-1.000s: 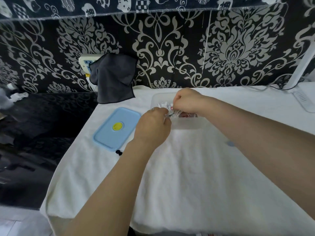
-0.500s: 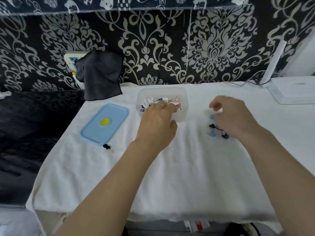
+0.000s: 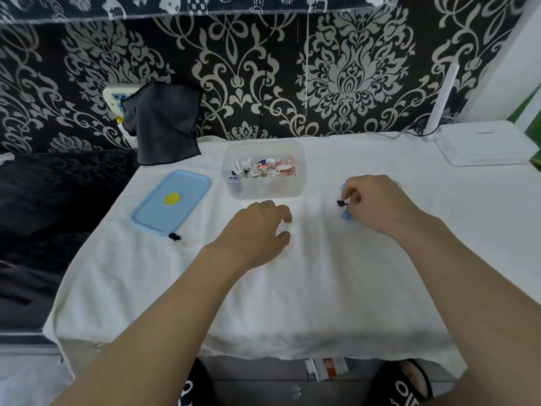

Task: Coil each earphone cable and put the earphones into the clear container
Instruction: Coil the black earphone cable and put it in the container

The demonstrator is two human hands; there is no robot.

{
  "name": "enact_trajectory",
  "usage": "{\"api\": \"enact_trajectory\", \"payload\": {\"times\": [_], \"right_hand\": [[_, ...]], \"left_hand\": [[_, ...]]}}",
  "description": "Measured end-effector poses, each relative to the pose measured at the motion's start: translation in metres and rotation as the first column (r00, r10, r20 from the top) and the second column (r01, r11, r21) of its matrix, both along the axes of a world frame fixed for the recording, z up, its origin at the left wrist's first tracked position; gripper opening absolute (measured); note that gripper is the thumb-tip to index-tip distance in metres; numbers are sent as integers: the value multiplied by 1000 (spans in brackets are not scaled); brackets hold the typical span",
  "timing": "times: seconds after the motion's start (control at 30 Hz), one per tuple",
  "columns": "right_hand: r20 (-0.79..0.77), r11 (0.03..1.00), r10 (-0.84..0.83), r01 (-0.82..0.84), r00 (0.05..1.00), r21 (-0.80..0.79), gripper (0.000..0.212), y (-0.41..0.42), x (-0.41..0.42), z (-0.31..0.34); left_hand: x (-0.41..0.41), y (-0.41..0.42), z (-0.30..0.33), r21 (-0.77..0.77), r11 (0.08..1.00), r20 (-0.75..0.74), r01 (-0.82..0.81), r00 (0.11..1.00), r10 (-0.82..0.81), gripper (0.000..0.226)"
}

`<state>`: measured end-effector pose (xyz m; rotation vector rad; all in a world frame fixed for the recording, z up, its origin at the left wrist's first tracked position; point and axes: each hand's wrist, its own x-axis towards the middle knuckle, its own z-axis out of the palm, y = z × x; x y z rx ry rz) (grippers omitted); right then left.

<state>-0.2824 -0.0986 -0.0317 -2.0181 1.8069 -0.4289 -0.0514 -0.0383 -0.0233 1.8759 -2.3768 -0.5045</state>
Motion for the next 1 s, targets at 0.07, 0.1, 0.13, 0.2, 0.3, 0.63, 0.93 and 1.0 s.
{"api": "enact_trajectory", "payload": {"times": [0.07,0.1,0.13,0.2,0.3,0.63,0.93,1.0], "right_hand": [[184,998,-44,50,982,-29,25,4,5,12],[246,997,-53,66,968,-45,25,5,8,17],[290,996,-51,69,956,-54,24,6,12,22],[422,999,-36,47,906,-15,19,9,21,30],[645,991,-46,-46,762,126,13,17,35,40],[858,904,-219,-234,465,357,14,23,65,42],[927,881,-288,-312,241,355,15,24,83,47],[926,893,-266,-292,268,341,14,24,86,46]], "left_hand": [[1,1,3,2,1000,-92,-21,996,21,35],[1,2,4,4,999,-157,-37,987,37,38],[1,2,5,16,998,-220,-55,974,57,42],[-1,3,8,51,995,-328,-84,940,96,51],[-4,2,11,125,983,-486,-134,856,178,60],[10,-2,13,322,933,-567,-161,757,326,41],[22,-3,22,251,937,-654,-241,672,348,4],[25,-3,25,279,925,-694,-258,612,380,8]]}}
